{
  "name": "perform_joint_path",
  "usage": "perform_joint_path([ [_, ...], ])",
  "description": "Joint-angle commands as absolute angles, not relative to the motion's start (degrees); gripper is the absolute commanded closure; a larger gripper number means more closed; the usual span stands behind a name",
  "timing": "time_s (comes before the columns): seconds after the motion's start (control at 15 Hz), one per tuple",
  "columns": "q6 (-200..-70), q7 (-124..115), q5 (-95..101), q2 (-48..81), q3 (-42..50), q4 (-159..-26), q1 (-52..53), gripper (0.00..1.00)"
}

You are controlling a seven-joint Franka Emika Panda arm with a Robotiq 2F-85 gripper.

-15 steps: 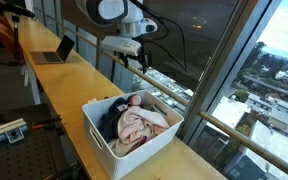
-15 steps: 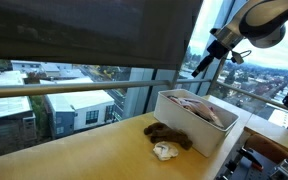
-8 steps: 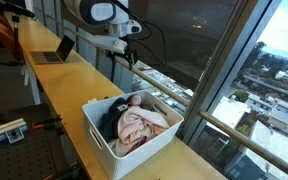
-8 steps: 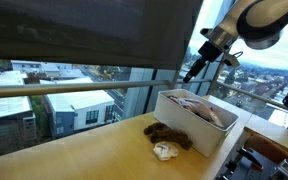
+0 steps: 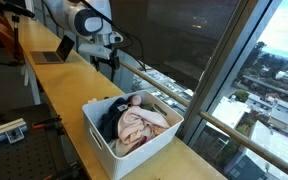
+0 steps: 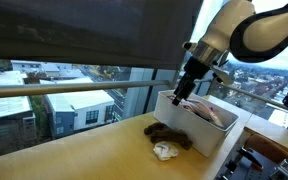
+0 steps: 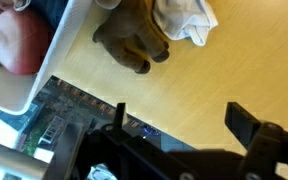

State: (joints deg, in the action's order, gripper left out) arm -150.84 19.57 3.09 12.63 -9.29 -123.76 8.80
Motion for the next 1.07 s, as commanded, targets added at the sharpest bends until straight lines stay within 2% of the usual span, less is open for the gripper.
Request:
perform_joint_path([
  [0.0, -151.55, 17.73, 7.34, 17.23, -8.89, -123.84, 9.22, 0.00],
  [1.0, -153.89, 15.79, 13.56, 32.93, -7.48, -119.62, 10.07, 0.00],
])
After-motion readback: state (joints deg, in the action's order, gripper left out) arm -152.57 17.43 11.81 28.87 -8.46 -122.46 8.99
